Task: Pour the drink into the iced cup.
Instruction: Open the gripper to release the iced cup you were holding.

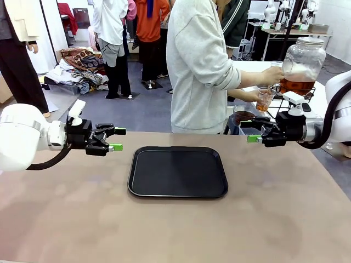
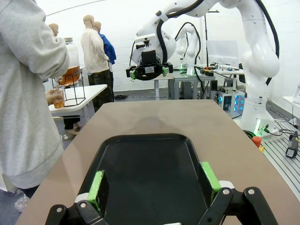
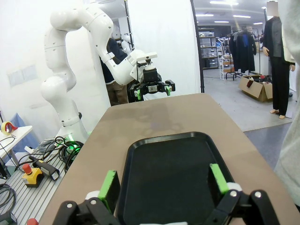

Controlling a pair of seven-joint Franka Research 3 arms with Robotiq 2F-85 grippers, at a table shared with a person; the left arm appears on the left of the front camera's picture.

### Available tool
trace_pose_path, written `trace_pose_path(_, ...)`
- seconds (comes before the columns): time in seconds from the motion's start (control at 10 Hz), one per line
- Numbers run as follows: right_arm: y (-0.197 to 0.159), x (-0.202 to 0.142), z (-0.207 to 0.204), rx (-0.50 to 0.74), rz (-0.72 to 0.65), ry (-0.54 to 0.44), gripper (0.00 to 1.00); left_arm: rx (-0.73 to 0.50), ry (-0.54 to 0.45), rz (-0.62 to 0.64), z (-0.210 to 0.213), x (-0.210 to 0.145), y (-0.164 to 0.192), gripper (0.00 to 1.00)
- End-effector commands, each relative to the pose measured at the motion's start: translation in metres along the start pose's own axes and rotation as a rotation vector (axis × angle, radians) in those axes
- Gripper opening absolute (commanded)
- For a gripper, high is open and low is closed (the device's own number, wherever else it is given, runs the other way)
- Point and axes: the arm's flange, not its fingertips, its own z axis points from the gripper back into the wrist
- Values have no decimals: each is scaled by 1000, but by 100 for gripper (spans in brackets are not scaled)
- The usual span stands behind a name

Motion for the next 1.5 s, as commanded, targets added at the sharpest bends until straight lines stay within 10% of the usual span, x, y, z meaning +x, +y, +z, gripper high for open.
trace_pose_path(0.0,-1,3,-1,2,5,3,100,-3,-5,-2,0,2,-1,100)
trace_pose_path(1.4,-1,3,-1,2,5,3,100,-3,-5,-2,0,2,-1,100)
